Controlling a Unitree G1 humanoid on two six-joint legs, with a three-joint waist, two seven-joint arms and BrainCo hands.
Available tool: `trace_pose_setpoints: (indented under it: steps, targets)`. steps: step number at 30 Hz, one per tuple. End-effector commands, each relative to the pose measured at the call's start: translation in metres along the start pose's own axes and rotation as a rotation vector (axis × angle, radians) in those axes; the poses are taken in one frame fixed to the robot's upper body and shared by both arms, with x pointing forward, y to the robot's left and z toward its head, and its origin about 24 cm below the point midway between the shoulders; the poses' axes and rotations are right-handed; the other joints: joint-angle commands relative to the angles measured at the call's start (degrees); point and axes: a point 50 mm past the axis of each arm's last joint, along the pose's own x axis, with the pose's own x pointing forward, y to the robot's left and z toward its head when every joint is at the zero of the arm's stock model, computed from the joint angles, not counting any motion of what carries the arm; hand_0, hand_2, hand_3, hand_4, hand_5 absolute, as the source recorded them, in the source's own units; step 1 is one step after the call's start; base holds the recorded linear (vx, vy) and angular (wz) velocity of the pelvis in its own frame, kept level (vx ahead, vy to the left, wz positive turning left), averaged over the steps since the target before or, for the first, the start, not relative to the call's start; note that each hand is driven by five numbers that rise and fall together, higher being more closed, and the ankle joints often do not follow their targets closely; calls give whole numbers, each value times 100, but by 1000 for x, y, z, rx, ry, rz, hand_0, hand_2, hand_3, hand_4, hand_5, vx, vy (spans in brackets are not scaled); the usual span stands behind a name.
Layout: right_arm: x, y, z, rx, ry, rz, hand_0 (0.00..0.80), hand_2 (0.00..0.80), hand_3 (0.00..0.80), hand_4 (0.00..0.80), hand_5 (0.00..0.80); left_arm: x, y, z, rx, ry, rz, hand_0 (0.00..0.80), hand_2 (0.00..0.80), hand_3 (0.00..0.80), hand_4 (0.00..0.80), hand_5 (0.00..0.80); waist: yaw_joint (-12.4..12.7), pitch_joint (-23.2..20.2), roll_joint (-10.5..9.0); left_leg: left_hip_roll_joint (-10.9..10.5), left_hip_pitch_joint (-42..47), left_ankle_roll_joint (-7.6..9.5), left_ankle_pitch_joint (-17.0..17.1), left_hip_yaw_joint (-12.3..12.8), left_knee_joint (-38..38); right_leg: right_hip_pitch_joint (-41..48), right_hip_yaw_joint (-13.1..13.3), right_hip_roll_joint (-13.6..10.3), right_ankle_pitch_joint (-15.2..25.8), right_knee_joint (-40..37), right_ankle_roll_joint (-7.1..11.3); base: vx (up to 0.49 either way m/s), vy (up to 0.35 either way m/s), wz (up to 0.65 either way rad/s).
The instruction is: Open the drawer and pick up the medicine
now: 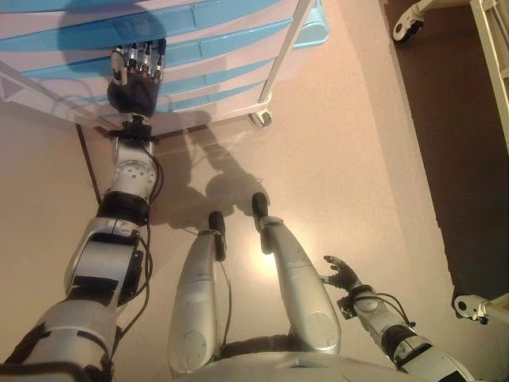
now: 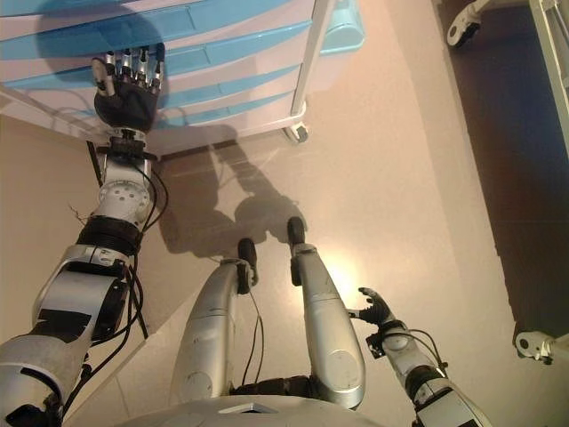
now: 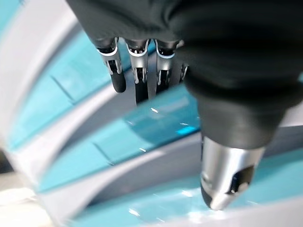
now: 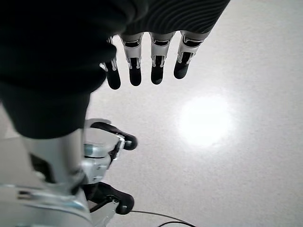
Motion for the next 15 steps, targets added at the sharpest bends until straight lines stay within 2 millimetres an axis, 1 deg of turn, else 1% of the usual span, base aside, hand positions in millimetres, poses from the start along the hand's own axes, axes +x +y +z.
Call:
trace_pose_setpoints:
  steps: [1,2,4,8,11,15]
  targets:
    - [-5,-5,-10,-4,24,-9,0,0,0,0,0,2,5,-6,101,157,43,0,0,0,0,0,49,-184,120,-273,255,145,160,195,-797,376,-130,264,-311,38,-216,0,0,0]
    - [-5,-7,-9,-5,22,-15,0,0,0,0,0,-4,12,-13,109,225,76,0,0,0,0,0,44,-183,136,-279,247,143,173,204,-815,364,-127,268,-304,20,-213,0,0,0]
    - [-5,-10,-7,-7,17,-23,0,0,0,0,0,-13,20,-21,123,306,109,0,0,0,0,0,28,-183,160,-282,253,147,192,224,-844,360,-117,268,-277,-14,-202,0,0,0]
    - [-4,-14,-7,-15,18,-34,0,0,0,0,0,-22,28,-32,129,432,131,0,0,0,0,0,-8,-183,199,-265,278,138,216,272,-887,364,-104,248,-250,-62,-179,0,0,0]
    - [-4,-16,-7,-18,19,-37,0,0,0,0,0,-24,29,-32,125,460,129,0,0,0,0,0,-26,-183,217,-261,305,128,229,292,-923,377,-96,242,-234,-100,-170,0,0,0]
    - [-5,-17,-8,-25,22,-35,0,0,0,0,0,-23,30,-31,94,448,143,0,0,0,0,0,-50,-183,229,-256,305,121,229,309,-924,363,-86,231,-229,-102,-164,0,0,0]
